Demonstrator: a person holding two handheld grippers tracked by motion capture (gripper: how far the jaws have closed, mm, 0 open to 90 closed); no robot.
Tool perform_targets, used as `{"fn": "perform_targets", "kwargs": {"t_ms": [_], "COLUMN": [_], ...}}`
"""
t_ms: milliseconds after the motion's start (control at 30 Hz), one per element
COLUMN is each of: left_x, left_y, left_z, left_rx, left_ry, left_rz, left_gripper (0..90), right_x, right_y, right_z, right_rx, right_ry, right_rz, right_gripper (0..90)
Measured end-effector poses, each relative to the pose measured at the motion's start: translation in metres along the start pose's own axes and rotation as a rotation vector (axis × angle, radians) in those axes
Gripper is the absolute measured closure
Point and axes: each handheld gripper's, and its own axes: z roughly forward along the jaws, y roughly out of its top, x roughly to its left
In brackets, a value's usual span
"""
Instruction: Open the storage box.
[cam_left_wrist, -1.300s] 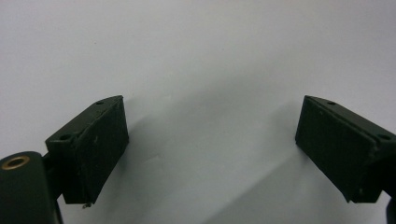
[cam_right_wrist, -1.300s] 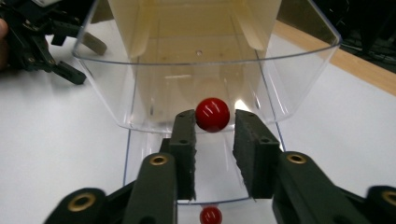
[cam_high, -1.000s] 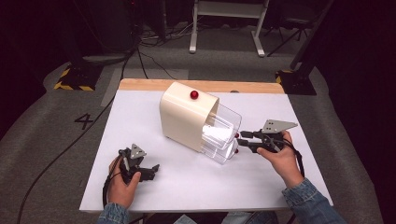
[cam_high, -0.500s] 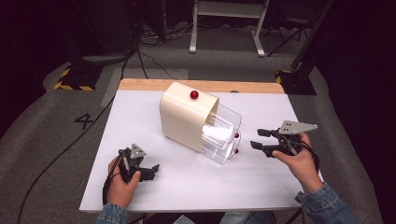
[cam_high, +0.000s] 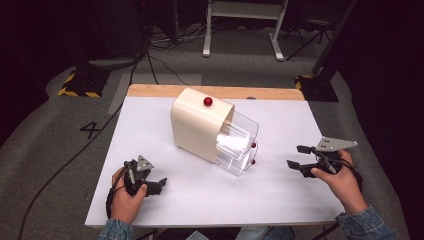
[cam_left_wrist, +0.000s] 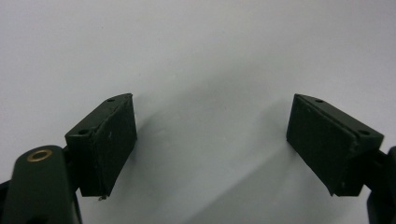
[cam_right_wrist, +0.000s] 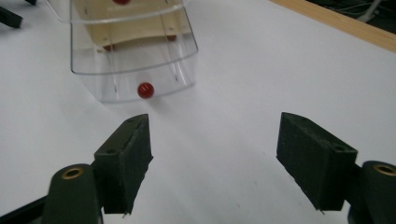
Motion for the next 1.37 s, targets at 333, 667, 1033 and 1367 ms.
{"fn": "perform_targets", "kwargs": {"t_ms": [333, 667, 1033, 1367], "left_x": [0.002, 0.002, 0.001, 0.001], "left_y": [-0.008, -0.008, -0.008, -0.008], "left_z": [0.0, 0.0, 0.0, 0.0], "left_rx": [-0.043, -0.043, -0.044, -0.043], "left_ry": [-0.016, -0.013, -0.012, -0.011], "left_rz": [0.012, 0.017, 0.018, 0.024], "left_gripper": [15.3, 15.3, 15.3, 15.3], "right_x": [-0.018, -0.028, -0.028, -0.03], "right_y": [-0.043, -0.081, -0.096, -0.096], "right_z": [-0.013, -0.01, -0.002, -0.001], "right_rx": [0.058, 0.087, 0.131, 0.14], "right_ry": [-0.064, -0.084, -0.137, -0.141], "right_rz": [0.034, 0.077, 0.072, 0.085], "right_gripper": [23.4, 20.3, 11.1, 9.9]}}
